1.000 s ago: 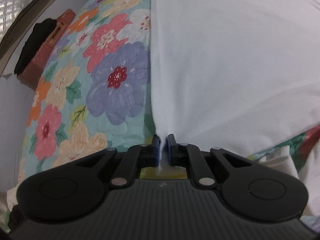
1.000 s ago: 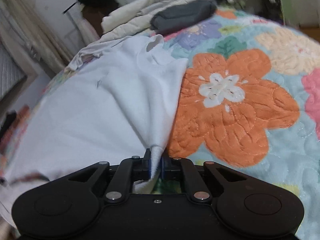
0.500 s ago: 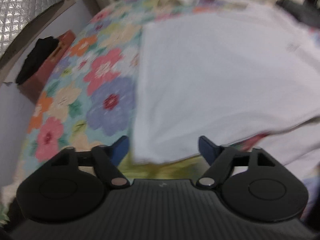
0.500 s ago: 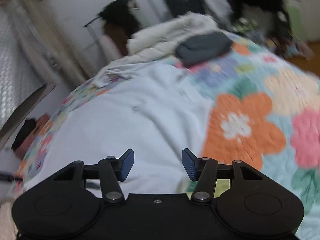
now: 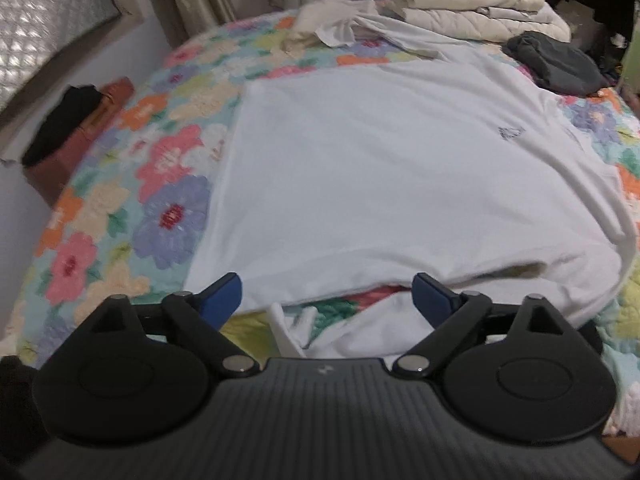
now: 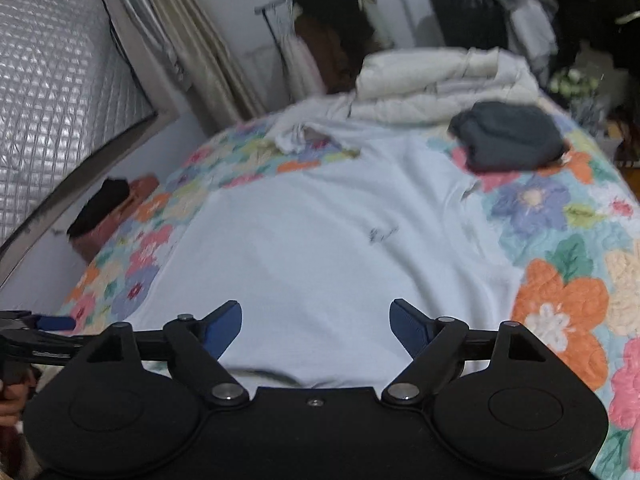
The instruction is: Fold clothes
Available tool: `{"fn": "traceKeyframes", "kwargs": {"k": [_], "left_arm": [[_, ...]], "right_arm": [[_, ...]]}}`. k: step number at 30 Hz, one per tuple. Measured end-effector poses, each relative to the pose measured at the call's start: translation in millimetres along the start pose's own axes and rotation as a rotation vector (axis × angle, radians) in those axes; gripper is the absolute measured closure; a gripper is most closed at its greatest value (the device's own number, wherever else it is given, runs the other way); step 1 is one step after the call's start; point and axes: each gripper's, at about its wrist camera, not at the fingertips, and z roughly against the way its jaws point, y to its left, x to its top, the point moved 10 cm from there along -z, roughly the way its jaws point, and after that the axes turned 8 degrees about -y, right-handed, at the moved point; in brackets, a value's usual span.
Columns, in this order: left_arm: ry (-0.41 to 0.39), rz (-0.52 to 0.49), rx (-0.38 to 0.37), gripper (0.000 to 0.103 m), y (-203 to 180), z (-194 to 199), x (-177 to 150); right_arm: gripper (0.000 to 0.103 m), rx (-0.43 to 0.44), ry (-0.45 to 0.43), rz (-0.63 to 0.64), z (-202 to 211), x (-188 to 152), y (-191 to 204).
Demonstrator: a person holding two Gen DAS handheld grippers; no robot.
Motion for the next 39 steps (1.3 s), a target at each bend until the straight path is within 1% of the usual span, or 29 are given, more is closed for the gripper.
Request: {"fn": "traceKeyframes", "kwargs": {"k": [2,3,6,8,11,15,17,21,24,28,33,39], "left_arm": [[0.006,0.012,-0.012,0.006,-7.7,3.2,0.3],[0.012,0.019,-0.018,0.006,-11.3,4.0,0.2],[0.036,0.027,-0.059,0.005,-21.1,6.2,-2.6],[0.058,0.032,-0.087,0.001,-26.9,6.1,-6.3],[0.083,0.045,-0.112,0.001,-34.3,6.7,-10.6],[0.082,0.057,-0.136,0.001,-42.9,7.5,-14.9],[0.091,0.046,-0.129,0.001,-43.6,6.2,-17.7],[0.104,0.035,-0.13,0.001,-45.3,2.8,-20.1],[0.116,0.035,-0.137,0.001,-45.9,-1.0,-22.4],[0.131,0.003,-0.109,0.0,-47.6,-6.1,-28.0],[0.118,-0.019,-0.101,0.0,-50.4,-5.1,-27.6],[0.106,-0.022,-0.099,0.0,-50.1,-1.9,-25.1]], "right_arm": [[0.018,-0.009,0.05,0.0,-4.3,0.4,4.8],[0.018,-0.016,0.06,0.011,-5.6,0.5,7.4],[0.018,-0.028,0.066,0.055,-4.8,0.4,14.8],[0.018,-0.032,0.071,0.063,-4.2,-0.8,17.2],[0.018,-0.043,0.083,0.07,-4.1,-3.0,19.5],[0.018,-0.085,0.076,0.142,-4.9,-8.0,23.2],[0.018,-0.112,0.077,0.183,-7.7,-14.1,23.2],[0.018,-0.109,0.089,0.167,-11.3,-21.3,21.8],[0.018,-0.123,0.079,0.177,-11.6,-20.9,19.5],[0.018,-0.15,0.06,0.185,-11.8,-19.9,16.6],[0.018,-0.173,0.044,0.198,-10.6,-19.4,14.5],[0.018,-0.168,0.053,0.186,-12.2,-23.5,12.6]]}}
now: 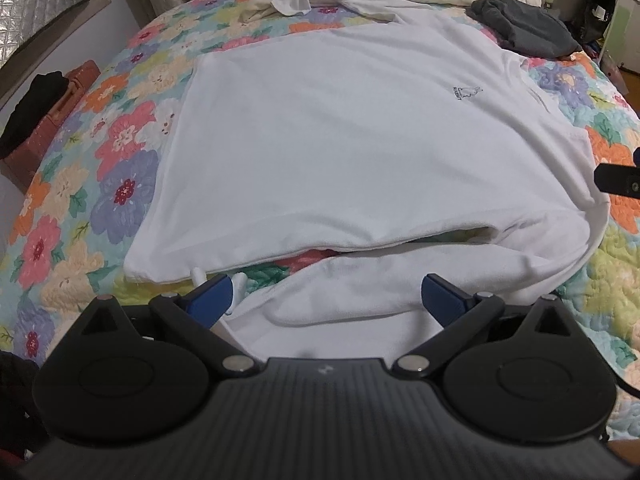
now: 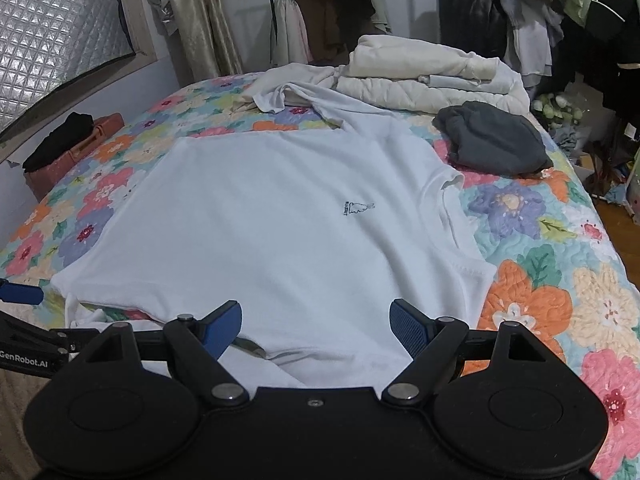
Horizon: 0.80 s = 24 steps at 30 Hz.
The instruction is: Fold clothes
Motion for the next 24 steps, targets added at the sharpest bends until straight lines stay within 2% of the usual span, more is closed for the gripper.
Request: {"fn": "traceKeyframes", "kwargs": {"k": [15,24], "left_arm": [[-0.017,-0.016,0.007,0.0,-1.3,0.9,1.2],[0.002,-0.014,0.007,0.0,-1.7,-4.6,-1.2]], "right_arm": [[0.018,0.0,-0.001,-0.008,-0.8,-2.2,0.9],[0.018,-0.001,0.015,-0.016,-4.9,-5.9,-0.4]]}}
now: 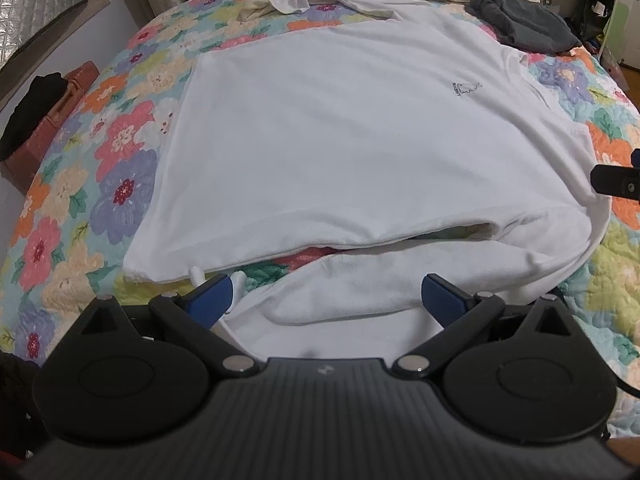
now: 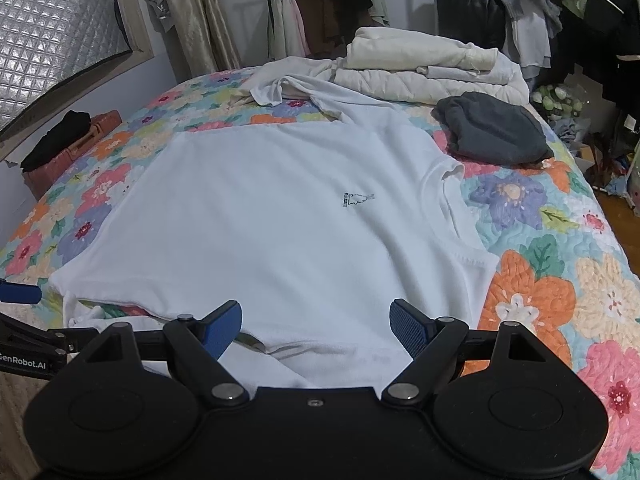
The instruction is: Fold clothes
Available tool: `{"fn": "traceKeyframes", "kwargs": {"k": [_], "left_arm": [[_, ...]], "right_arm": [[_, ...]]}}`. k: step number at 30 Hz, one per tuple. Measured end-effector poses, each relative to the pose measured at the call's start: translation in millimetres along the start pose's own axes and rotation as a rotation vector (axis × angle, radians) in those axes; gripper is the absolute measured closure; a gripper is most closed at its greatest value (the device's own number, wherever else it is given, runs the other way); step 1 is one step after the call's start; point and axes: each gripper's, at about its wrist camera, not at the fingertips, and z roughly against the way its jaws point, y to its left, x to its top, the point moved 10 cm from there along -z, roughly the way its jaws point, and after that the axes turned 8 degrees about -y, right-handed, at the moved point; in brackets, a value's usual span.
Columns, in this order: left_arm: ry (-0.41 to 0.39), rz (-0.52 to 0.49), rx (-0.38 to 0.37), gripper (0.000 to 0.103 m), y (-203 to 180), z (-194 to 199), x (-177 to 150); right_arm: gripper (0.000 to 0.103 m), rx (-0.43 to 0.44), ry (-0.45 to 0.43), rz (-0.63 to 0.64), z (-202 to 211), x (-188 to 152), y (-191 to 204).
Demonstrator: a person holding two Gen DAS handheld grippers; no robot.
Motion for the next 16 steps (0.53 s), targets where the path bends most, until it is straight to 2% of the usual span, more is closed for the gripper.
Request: {"fn": "traceKeyframes", "kwargs": {"k": [16], "left_arm": [[-0.016,0.022,0.01,0.0,4.2,1.5,0.6]], "right_arm": [[0.018,-0.001,0.008,-0.008,-0.8,-2.3,0.6]]}}
